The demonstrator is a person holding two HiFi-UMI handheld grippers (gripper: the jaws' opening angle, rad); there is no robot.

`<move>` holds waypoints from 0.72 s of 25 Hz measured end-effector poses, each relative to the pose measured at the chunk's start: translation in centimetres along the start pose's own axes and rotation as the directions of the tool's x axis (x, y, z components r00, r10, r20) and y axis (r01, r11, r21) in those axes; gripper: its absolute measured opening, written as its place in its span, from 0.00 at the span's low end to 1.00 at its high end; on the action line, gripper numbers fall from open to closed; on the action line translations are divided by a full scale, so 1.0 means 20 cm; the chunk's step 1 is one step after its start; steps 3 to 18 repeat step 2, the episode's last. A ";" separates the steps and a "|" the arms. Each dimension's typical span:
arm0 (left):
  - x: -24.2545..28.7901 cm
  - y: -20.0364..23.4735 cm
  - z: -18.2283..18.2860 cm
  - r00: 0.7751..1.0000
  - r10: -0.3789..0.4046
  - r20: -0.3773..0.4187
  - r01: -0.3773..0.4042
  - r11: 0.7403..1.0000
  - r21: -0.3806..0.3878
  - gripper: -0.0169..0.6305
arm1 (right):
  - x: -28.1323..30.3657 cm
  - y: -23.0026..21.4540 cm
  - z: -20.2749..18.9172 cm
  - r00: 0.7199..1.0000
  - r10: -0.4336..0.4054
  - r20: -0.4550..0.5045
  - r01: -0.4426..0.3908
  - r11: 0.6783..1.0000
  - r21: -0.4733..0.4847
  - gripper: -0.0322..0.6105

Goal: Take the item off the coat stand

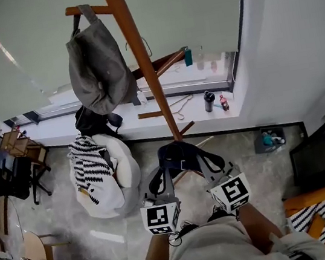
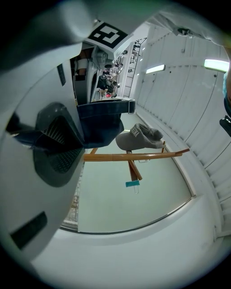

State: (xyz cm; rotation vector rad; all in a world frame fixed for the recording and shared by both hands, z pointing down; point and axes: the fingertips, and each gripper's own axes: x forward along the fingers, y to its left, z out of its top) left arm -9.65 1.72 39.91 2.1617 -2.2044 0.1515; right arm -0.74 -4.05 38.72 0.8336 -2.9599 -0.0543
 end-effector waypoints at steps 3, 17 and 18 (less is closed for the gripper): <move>-0.03 0.02 0.00 1.000 -0.005 -0.002 0.005 1.000 -0.001 0.07 | 0.00 0.04 0.00 1.000 -0.003 -0.005 0.003 1.000 -0.003 0.07; -0.03 0.02 0.00 1.000 -0.005 -0.002 0.005 1.000 -0.001 0.07 | 0.00 0.04 0.00 1.000 -0.003 -0.005 0.003 1.000 -0.003 0.07; -0.03 0.02 0.00 1.000 -0.005 -0.002 0.005 1.000 -0.001 0.07 | 0.00 0.04 0.00 1.000 -0.003 -0.005 0.003 1.000 -0.003 0.07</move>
